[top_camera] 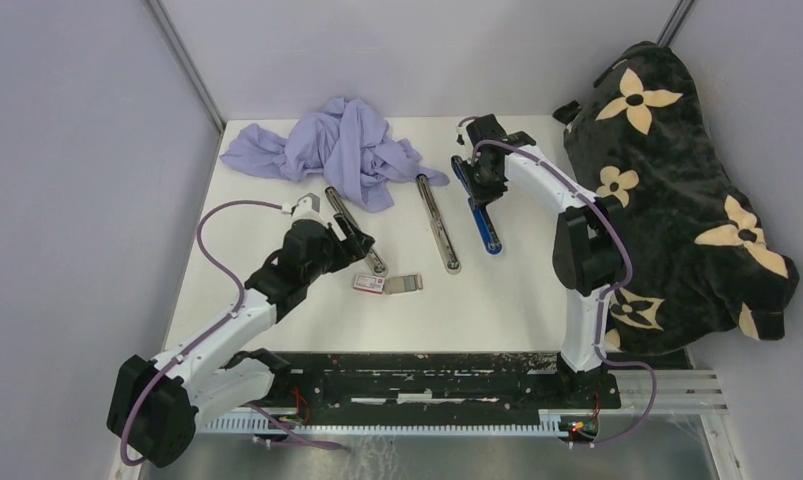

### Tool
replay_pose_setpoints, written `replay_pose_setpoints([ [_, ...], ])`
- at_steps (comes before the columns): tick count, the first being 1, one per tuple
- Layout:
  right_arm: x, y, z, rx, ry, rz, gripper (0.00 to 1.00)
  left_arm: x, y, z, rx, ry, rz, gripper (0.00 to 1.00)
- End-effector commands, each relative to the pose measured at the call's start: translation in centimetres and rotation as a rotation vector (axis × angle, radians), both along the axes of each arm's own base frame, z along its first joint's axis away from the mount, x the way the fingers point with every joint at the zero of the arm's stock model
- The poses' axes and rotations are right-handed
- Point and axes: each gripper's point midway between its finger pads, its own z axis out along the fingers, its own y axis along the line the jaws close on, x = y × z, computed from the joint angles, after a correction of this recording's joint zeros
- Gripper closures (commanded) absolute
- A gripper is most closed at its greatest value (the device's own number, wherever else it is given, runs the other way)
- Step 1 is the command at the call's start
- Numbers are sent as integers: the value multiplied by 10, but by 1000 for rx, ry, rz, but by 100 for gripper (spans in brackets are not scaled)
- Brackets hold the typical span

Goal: Load the staples into the stapler

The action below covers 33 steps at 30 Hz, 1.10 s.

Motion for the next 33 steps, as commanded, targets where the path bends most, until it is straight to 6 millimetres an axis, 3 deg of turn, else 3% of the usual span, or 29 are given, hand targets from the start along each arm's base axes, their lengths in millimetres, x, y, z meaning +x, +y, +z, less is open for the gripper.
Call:
replay_pose_setpoints([
  [1, 39, 2, 8, 8, -101, -22, 99, 5, 13, 12, 86, -21, 14, 13],
  [9, 51, -3, -30, -46, -52, -45, 95, 10, 12, 1, 119, 23, -18, 10],
  [11, 51, -6, -37, -60, -44, -49, 90, 10, 7, -2, 110, 36, -45, 10],
  [14, 49, -6, -43, -69, -27, -47, 74, 10, -2, -8, 95, 59, -84, 10],
  [19, 40, -3, -27, -31, -50, -58, 51, 5, -9, -15, 77, 93, -123, 10],
  [23, 23, 5, -12, 14, -66, -58, 39, 0, -12, -20, 66, 114, -143, 10],
  [29, -15, 23, 9, 69, -93, -51, 38, -5, -15, -28, 59, 155, -163, 10],
  [33, -45, 55, 22, 174, -97, -8, 39, -8, -17, -30, 35, 169, -163, 10],
])
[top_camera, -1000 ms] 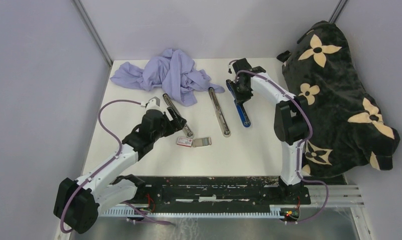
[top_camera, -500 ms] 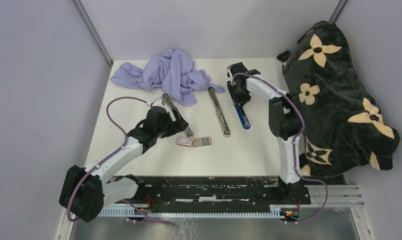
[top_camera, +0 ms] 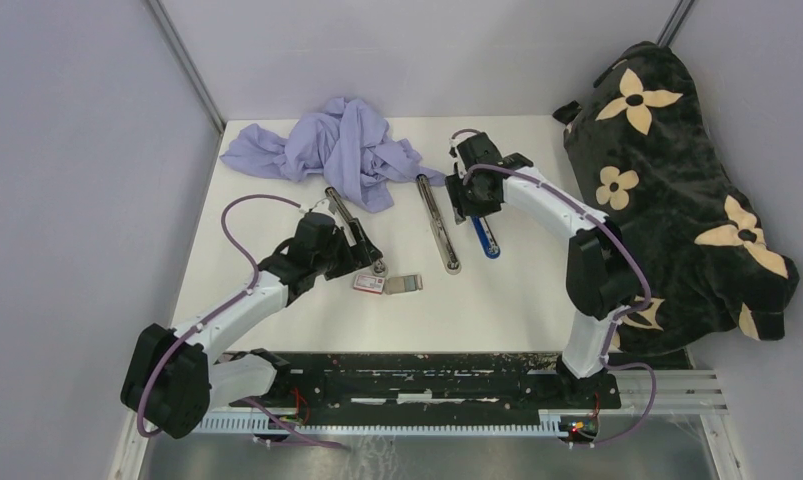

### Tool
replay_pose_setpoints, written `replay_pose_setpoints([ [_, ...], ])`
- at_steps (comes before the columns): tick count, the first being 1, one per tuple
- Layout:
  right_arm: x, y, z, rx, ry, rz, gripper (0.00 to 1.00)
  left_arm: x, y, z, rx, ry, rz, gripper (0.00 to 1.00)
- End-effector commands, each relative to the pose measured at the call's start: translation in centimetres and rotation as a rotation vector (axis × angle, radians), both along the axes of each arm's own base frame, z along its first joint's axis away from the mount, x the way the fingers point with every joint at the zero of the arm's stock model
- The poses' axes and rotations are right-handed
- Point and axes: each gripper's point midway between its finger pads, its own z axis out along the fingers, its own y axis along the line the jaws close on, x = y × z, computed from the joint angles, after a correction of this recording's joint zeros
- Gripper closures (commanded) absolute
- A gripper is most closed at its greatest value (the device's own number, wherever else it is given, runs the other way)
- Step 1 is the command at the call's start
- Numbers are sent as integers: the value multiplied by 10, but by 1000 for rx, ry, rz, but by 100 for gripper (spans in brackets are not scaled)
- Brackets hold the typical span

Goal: Load the staples into the stapler

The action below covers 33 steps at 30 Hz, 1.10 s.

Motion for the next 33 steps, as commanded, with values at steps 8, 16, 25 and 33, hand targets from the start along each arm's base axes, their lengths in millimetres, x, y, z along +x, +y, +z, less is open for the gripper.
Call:
replay_pose_setpoints([
  [8, -75, 105, 29, 271, -42, 110, 39, 3, 9, 7, -40, -6, 63, 10],
  [16, -105, 144, 11, 268, -24, 165, 41, -1, 24, -3, -45, 15, 97, 11],
  [25, -120, 164, -19, 212, -23, 157, 48, -5, 23, -24, -42, 71, 87, 13],
  [33, -127, 171, -38, 187, 10, 164, 53, -6, 22, -30, -39, 83, 81, 13],
])
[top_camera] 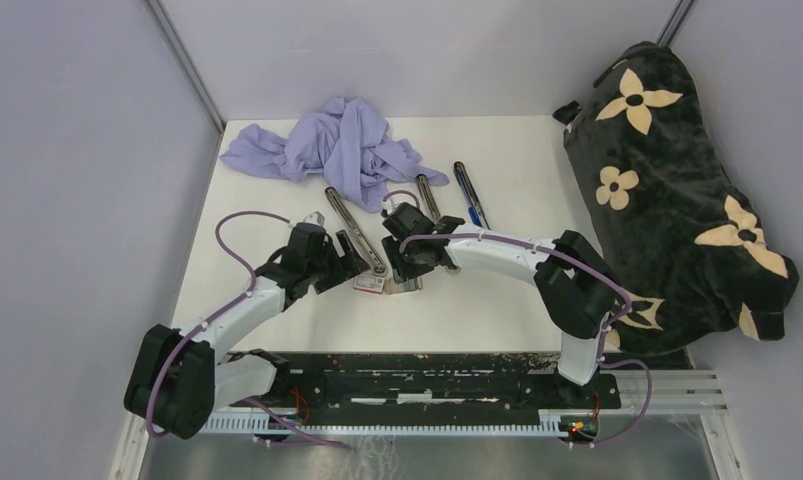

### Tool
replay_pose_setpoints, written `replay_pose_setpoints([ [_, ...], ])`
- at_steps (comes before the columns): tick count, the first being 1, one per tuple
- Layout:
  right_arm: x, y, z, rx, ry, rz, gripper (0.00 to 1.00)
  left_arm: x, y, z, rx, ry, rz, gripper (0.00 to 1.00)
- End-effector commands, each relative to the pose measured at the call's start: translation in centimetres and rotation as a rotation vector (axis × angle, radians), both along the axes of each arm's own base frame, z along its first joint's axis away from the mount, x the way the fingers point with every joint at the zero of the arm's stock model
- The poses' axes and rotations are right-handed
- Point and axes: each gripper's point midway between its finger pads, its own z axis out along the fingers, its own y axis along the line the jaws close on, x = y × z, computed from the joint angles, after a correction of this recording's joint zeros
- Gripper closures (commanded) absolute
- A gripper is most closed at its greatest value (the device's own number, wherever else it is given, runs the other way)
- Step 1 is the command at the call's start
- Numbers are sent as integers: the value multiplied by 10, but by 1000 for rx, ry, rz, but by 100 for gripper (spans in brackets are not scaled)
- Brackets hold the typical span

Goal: Load the staples into the stapler

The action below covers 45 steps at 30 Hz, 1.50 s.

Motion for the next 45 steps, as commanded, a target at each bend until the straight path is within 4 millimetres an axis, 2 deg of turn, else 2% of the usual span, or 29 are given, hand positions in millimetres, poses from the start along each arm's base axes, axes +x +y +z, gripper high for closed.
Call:
replay_pose_setpoints([
  [1, 7, 10, -5, 15, -24, -25, 54, 9, -7, 8, -50, -33, 2, 13],
  [11, 7, 13, -19, -4, -12, -30, 60, 8, -12, 3, -65, -14, -14, 14],
  [25, 3, 18, -28, -6, 14, -17, 65, 8, -16, -1, -79, -2, -23, 15],
  [33, 0, 29, -24, 32, 22, 27, 71, 8, -18, -3, -89, 4, -30, 16],
  [40, -5, 39, -24, 63, 40, 69, 71, 8, -21, -4, -102, 7, -37, 16],
  [45, -8, 44, -16, 75, 40, 104, 70, 7, -23, -5, -113, 11, -39, 16],
])
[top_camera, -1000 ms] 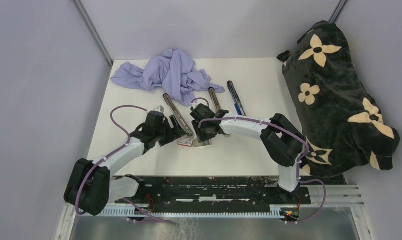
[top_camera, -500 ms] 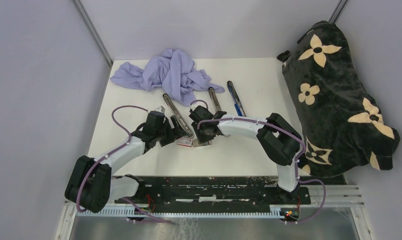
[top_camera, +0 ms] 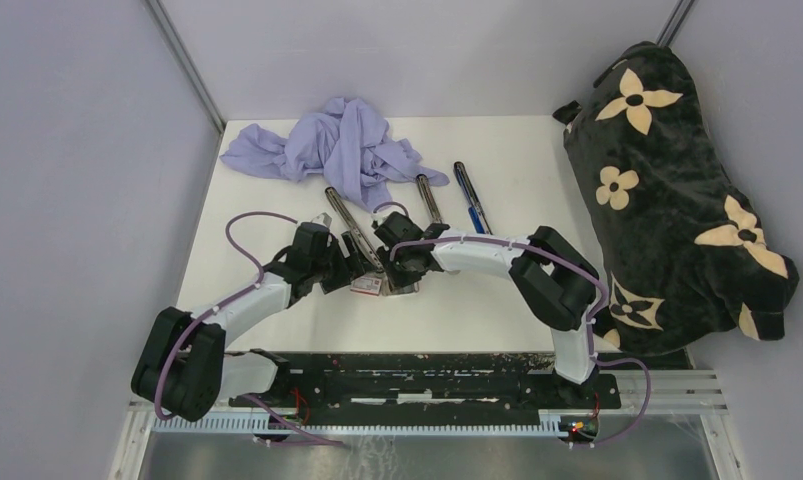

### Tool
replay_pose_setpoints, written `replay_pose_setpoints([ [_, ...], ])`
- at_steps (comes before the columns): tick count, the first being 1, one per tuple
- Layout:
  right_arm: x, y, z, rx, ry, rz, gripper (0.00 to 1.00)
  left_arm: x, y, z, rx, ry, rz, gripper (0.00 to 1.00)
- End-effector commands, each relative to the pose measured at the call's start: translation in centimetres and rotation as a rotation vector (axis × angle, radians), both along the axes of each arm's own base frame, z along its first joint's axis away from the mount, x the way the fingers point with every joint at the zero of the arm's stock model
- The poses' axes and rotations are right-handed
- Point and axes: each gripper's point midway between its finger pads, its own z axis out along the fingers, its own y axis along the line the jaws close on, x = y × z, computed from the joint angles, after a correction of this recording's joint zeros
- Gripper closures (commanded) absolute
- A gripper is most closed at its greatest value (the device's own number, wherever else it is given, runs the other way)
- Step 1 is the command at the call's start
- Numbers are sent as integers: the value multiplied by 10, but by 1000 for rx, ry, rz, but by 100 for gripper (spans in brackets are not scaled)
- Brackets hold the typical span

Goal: Load the staples into the stapler

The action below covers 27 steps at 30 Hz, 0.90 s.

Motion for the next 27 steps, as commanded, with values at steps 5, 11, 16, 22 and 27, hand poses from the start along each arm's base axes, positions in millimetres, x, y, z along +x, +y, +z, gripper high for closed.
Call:
replay_pose_setpoints([
  [5, 4, 16, 40, 53, -78, 68, 67, 6, -7, 8, -58, -21, 14, 17],
  [11, 16, -9, 49, -64, -162, 4, 64, 6, -5, 9, -54, -29, 24, 17],
  [16, 19, -17, 41, -98, -166, -61, 63, 6, -2, 9, -49, -32, 41, 17],
  [22, 21, -7, 31, -71, -139, -120, 64, 7, 5, 12, -24, -46, 71, 16],
  [27, 22, -2, 31, -48, -134, -155, 68, 8, 13, 17, 9, -66, 97, 16],
])
